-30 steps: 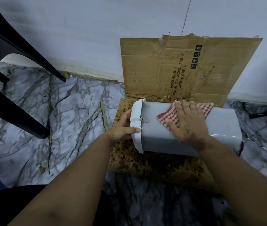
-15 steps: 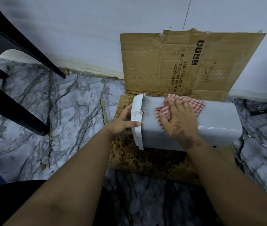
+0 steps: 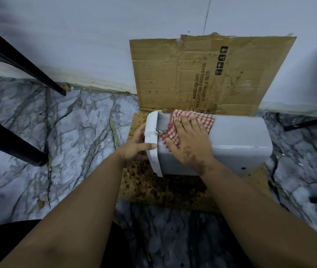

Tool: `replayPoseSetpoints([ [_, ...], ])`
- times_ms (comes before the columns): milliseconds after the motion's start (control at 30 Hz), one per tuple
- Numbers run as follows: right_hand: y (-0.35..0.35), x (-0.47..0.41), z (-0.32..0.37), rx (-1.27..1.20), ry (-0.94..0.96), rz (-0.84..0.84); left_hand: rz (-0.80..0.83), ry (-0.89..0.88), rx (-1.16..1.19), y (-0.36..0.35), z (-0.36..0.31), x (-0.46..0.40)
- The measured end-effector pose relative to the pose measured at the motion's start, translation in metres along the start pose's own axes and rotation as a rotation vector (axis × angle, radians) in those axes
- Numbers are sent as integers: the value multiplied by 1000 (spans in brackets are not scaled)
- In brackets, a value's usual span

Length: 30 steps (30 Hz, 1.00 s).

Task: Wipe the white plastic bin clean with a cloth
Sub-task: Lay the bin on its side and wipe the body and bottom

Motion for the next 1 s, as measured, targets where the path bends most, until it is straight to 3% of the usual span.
replayPoseSetpoints([
  [300,31,63,-184,74,-218,-84,-28,14,9,-5,-6,4],
  [467,30,55,-143,44,-309,-129,-37,27,10,-6,-8,3],
  [633,3,11,-20,-42,-89,-45,-73,40,-39,-7,-14,6],
  [733,-7,-2,16,-27,-3,-25,-95,42,-51,-7,-15,6],
  [867,-1,1,-14,9,56,-31,-116,12,-80,-9,-21,5],
  [1000,14,25,-94,-8,-77,-91,-110,28,-90,-11,-25,7],
])
Point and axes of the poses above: each hand's wrist, its own x-axis away from the middle knuckle, its own y-axis out of the back of the hand, z = x × y, the point moved 10 cm from there along -x, towards the middle knuckle, and after that the axes turned 2 degrees about -x, right-handed, at the moved point
